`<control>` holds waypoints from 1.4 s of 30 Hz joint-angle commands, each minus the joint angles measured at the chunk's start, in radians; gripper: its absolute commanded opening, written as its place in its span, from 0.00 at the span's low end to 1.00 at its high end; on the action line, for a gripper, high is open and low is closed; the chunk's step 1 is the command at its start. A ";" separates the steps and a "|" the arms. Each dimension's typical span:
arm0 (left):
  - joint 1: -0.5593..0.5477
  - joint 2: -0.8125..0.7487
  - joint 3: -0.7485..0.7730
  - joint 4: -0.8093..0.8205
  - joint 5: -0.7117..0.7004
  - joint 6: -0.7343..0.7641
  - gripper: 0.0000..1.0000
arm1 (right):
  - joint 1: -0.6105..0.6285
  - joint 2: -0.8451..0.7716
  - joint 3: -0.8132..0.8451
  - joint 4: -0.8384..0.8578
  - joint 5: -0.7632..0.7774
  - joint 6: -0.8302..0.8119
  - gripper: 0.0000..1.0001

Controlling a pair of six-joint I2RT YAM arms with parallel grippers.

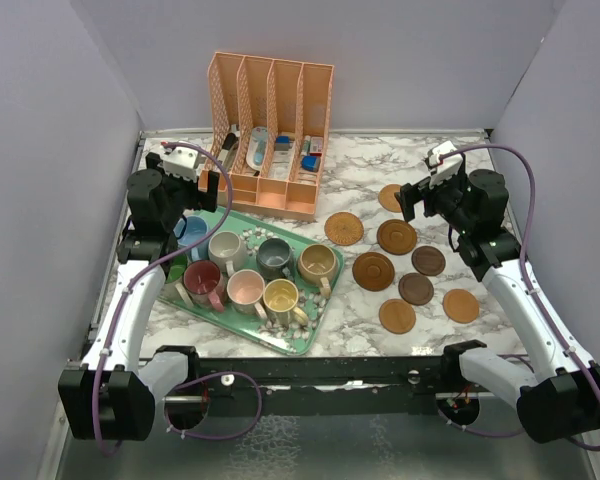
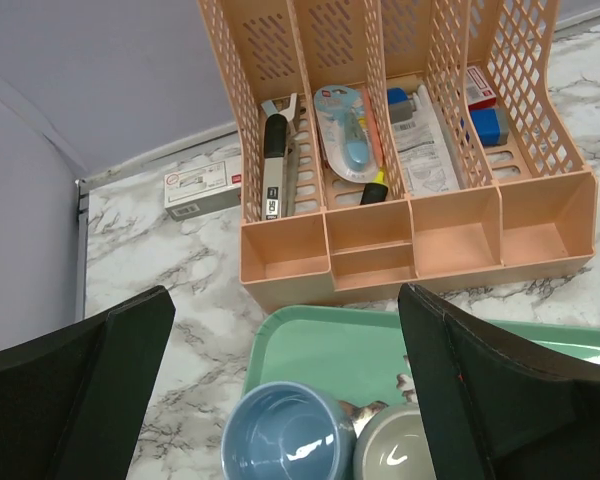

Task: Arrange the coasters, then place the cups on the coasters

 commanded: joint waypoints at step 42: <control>-0.009 -0.038 -0.074 -0.021 0.093 0.081 0.99 | -0.008 0.228 0.025 -0.006 0.108 -0.024 1.00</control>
